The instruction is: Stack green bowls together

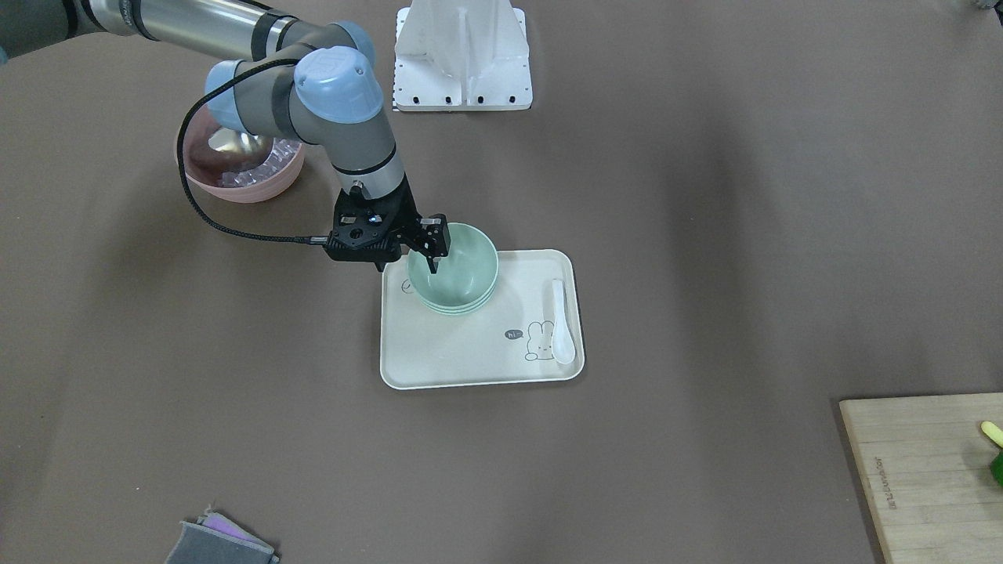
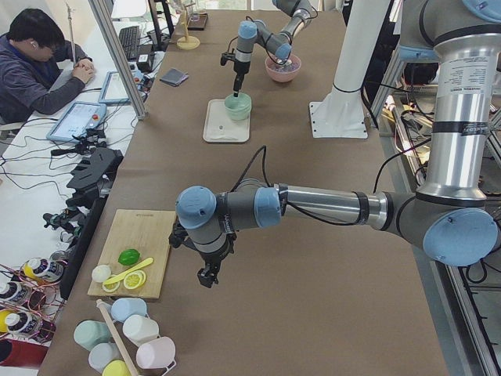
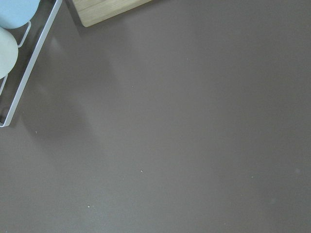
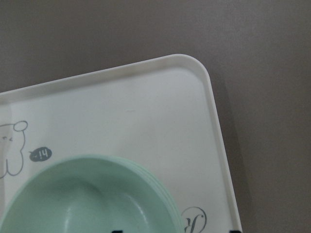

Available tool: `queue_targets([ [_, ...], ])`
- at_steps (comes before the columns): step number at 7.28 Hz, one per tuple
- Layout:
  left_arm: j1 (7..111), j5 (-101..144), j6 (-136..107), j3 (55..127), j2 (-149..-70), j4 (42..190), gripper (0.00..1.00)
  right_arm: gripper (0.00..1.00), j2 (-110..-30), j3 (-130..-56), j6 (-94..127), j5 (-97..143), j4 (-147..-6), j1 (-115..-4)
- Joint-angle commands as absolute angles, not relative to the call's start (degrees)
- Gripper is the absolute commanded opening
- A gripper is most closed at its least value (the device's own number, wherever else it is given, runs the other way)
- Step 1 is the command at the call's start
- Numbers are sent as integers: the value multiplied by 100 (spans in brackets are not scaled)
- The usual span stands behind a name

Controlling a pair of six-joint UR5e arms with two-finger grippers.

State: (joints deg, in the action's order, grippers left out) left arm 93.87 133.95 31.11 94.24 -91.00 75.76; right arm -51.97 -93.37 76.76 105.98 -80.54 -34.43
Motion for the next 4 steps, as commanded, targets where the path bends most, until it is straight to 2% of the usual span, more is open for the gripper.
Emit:
queue_targets([
  [1,9387,13395,3111,9404,-9097,7576,98,100,-5212,-9753,7149,10819,-8879,-3795],
  [2,9387,13395,3111,9404,-9097,7559,98,100,-5360,-9991,6606,10932,-9469,-4032],
  [4,9387,13290,3120,9431,-8957,7550,98,100,-6228,-10431,5105,11387,-9545,-4751],
])
